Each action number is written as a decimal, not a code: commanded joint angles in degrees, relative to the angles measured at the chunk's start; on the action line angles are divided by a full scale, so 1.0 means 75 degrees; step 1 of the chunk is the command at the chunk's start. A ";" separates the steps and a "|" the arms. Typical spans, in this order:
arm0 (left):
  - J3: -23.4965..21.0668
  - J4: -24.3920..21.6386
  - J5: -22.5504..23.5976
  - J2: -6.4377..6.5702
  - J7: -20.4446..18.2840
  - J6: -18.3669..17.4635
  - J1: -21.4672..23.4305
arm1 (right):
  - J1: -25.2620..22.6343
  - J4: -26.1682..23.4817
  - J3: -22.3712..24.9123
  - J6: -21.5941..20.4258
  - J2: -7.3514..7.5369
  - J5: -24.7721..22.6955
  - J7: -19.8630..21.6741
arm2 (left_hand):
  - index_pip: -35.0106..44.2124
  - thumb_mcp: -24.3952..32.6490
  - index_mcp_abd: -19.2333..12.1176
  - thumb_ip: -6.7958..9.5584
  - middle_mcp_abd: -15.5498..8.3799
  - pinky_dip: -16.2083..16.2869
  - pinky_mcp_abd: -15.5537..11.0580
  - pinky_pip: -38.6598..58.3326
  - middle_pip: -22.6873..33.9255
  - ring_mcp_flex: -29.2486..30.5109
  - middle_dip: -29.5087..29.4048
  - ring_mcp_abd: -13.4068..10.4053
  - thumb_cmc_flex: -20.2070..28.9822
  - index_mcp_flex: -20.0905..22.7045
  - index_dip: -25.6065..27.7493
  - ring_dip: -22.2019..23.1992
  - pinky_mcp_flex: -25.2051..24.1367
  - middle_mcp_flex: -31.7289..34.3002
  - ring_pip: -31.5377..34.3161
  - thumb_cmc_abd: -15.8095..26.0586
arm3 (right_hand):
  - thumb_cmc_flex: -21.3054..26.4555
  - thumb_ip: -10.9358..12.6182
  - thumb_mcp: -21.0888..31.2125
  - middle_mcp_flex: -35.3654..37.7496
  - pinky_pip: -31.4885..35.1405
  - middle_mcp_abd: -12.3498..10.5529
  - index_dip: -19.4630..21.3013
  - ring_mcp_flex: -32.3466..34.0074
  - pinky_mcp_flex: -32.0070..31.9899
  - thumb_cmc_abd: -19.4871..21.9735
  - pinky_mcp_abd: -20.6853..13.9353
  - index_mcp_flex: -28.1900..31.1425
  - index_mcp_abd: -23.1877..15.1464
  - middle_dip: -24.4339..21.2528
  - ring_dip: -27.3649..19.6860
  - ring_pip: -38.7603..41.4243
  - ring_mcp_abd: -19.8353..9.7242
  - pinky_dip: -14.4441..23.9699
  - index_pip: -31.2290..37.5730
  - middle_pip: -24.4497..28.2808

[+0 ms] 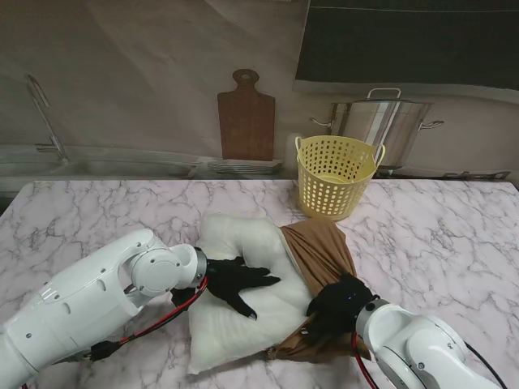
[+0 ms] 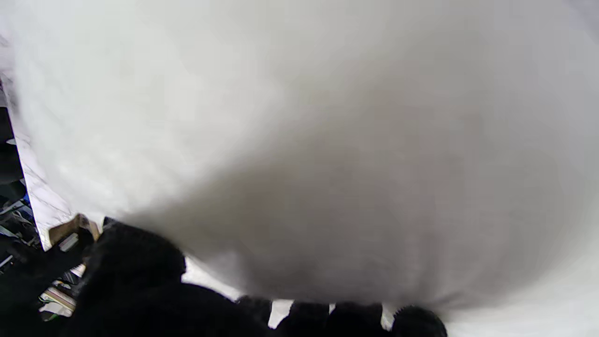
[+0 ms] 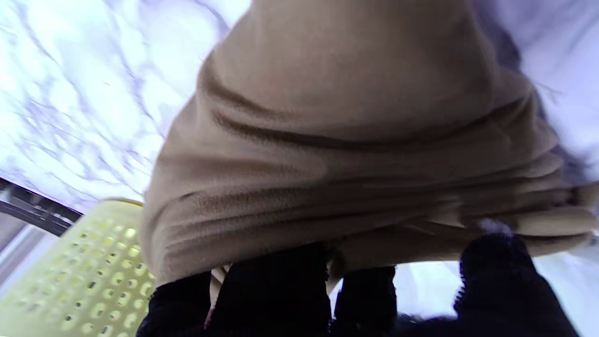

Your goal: Remove the pillowcase from the pillow and put it in the laundry basket

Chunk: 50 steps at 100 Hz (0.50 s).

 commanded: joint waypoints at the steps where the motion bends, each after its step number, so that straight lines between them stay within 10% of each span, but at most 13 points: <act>1: 0.0349 0.0451 0.0121 0.0207 -0.0530 0.0056 0.0081 | -0.0144 0.0371 0.0305 0.0330 0.0151 -0.0043 0.0324 | 0.1137 -0.0029 -0.0337 0.0029 -0.0298 -0.0072 0.0228 0.6846 0.0558 0.0407 0.0161 0.0001 0.0102 0.0837 0.0297 -0.0007 -0.0011 0.0271 0.0504 -0.1265 | -0.0054 0.0063 -0.0187 -0.0178 0.0482 0.0611 0.0897 -0.0090 0.0207 0.0358 0.1559 0.1528 0.1042 -0.0181 -0.0084 0.0181 0.1473 0.0420 0.1693 -0.0493; 27: 0.0624 0.0523 0.0026 0.0286 -0.0701 0.0129 -0.0113 | -0.0572 0.0178 0.0793 0.0846 0.0077 -0.0096 0.0648 | 0.1126 0.0033 -0.0367 0.0035 -0.0369 -0.0002 0.0210 0.6684 0.0571 0.0395 0.0128 -0.0069 0.0086 0.0815 0.0235 -0.0059 0.0039 0.0273 0.0469 -0.1380 | 0.0040 0.0094 -0.0277 0.0322 0.0485 0.0563 0.0760 0.0424 0.0360 0.0365 0.1590 0.0436 0.0947 -0.0408 -0.0329 -0.0065 0.1792 0.0415 0.0767 -0.0708; 50: 0.0327 0.0565 0.0205 0.0290 -0.0736 -0.0013 0.0089 | -0.0819 0.0150 0.1098 0.0554 0.0189 0.3091 -0.0268 | 0.1143 0.0045 -0.0409 0.0033 -0.0418 0.0065 0.0195 0.6620 0.0589 0.0421 0.0120 -0.0113 0.0090 0.0858 0.0209 -0.0077 0.0089 0.0314 0.0474 -0.1390 | 0.0216 0.0158 0.0566 0.0702 0.0553 0.0436 -0.0182 0.0879 0.0484 -0.0507 0.1716 -0.0463 0.0769 -0.0405 -0.0189 -0.0022 0.1670 0.0377 -0.0073 -0.0466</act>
